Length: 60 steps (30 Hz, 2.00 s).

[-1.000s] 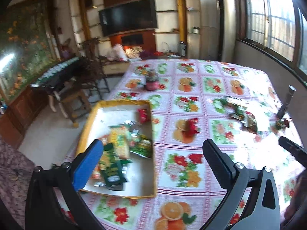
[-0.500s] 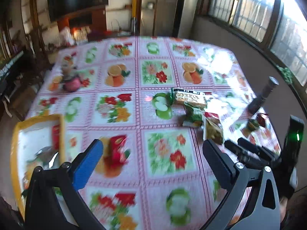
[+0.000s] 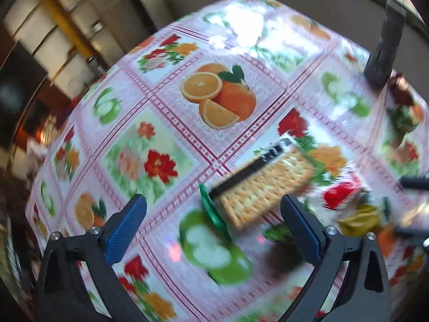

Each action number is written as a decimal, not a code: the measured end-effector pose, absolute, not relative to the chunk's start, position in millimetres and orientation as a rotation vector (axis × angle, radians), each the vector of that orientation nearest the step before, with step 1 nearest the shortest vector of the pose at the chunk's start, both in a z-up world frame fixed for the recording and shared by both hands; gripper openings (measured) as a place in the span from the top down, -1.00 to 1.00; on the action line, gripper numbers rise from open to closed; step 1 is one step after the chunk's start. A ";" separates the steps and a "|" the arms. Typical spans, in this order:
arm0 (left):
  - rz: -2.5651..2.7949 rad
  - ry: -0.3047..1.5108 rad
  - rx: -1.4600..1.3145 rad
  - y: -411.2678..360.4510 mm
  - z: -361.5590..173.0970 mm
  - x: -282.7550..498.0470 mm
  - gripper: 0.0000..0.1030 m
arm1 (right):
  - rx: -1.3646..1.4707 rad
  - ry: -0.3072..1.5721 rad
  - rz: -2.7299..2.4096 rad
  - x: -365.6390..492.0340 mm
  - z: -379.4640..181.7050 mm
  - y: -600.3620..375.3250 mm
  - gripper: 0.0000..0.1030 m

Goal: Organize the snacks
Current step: 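Grasp the long cracker pack with the left tool while the right tool grasps a green foil bag, then carry the cracker pack and green foil bag over the tray and release both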

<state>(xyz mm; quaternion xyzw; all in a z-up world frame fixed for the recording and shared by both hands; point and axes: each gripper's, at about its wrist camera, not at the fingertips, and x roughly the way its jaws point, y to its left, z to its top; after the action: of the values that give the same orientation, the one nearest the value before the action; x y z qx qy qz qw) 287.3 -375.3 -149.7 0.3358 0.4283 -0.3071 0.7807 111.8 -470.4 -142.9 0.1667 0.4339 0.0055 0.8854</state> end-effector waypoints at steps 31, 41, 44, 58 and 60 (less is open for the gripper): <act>-0.774 1.066 0.582 -417.3 -148.1 224.3 -0.17 | 0.403 0.851 -0.383 97.6 -145.8 -568.9 -0.10; -0.719 1.085 0.495 -400.9 -162.0 226.2 0.07 | 0.413 0.845 -0.371 119.6 -156.3 -571.1 0.22; -0.702 1.107 0.444 -375.6 -162.4 218.8 0.07 | 0.412 0.816 -0.304 102.9 -147.9 -556.4 0.23; -0.387 0.921 0.196 -247.8 -82.2 105.2 0.07 | 0.422 0.709 0.065 16.7 -92.1 -460.1 0.24; -0.329 0.912 0.183 -226.5 -80.2 93.9 0.07 | 0.424 0.708 0.126 11.3 -88.6 -443.7 0.24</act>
<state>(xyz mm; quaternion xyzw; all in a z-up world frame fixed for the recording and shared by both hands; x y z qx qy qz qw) 93.9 -226.5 -80.2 0.0877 0.4376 -0.1579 0.8808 11.3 -443.7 -88.6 0.2059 0.3440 0.0614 0.9141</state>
